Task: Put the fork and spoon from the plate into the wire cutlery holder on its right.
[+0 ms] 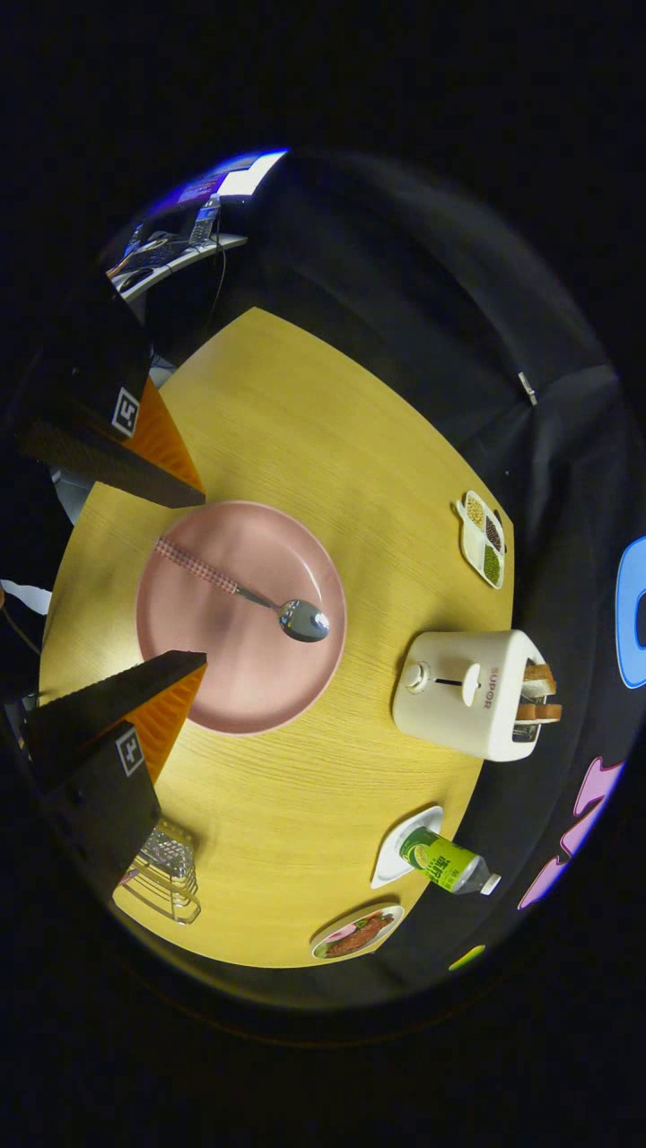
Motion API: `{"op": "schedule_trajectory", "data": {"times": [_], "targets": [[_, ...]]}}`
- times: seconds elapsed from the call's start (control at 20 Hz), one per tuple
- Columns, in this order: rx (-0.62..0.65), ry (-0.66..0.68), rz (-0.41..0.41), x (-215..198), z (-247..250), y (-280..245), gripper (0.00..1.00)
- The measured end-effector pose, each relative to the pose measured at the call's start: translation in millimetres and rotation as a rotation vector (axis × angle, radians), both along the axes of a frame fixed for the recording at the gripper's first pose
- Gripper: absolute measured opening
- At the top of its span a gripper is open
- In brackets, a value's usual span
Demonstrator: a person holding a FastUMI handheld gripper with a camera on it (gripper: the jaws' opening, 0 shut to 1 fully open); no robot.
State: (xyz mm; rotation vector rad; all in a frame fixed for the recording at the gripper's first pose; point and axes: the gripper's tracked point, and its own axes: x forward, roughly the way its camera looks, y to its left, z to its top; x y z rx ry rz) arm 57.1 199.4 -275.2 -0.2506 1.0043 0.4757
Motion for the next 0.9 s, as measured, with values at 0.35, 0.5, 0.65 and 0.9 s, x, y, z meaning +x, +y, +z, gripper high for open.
{"op": "schedule_trajectory", "data": {"times": [0.35, 0.5, 0.65, 0.9], "targets": [[-0.054, 0.046, -0.076, 8, -48, 2, 1.0], [-0.068, 0.064, -0.085, 7, -61, 4, 0.99], [-0.077, 0.076, -0.101, 9, -70, 6, 0.93], [-0.057, 0.108, -0.152, 10, -78, 6, 0.67]]}}
